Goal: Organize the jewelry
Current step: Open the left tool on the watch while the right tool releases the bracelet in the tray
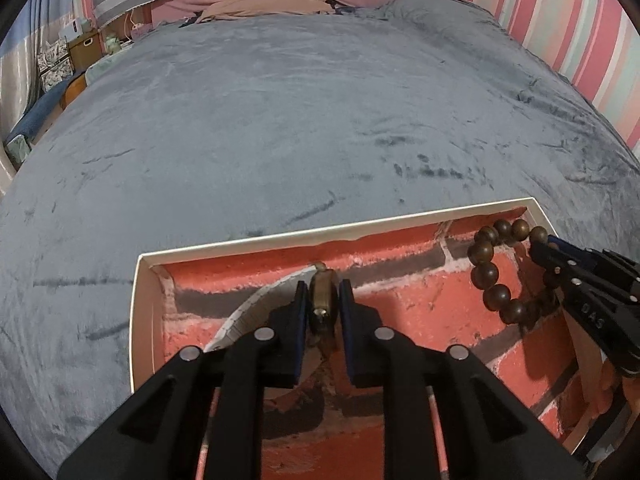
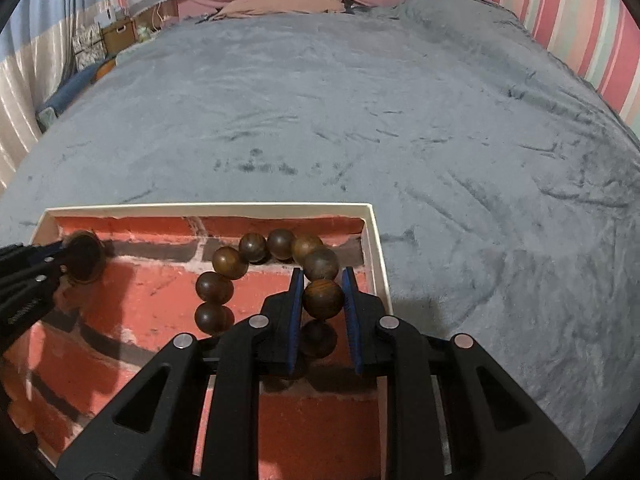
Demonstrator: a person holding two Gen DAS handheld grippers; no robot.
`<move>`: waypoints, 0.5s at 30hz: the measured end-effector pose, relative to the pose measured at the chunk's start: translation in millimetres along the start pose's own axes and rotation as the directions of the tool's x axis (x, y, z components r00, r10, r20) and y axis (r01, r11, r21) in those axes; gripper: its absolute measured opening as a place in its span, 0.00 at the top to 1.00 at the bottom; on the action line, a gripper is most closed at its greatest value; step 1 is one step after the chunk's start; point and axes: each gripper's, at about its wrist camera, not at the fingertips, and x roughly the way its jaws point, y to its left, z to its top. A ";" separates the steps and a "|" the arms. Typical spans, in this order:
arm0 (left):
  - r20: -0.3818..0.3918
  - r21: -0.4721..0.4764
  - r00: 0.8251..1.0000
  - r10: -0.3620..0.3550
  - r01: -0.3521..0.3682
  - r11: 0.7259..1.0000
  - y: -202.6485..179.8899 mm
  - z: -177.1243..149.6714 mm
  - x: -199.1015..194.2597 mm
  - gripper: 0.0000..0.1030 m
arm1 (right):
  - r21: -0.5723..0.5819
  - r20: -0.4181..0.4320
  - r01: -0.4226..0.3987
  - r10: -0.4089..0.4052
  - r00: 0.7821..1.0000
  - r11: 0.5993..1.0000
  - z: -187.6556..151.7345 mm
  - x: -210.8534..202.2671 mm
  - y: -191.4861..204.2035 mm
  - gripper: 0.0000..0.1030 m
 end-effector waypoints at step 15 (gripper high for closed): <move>-0.027 -0.026 1.000 -0.006 0.005 1.000 7.8 -5.0 -7.5 0.48 | -0.022 -0.063 0.009 -0.010 0.998 1.000 -0.3 11.5 0.8 0.79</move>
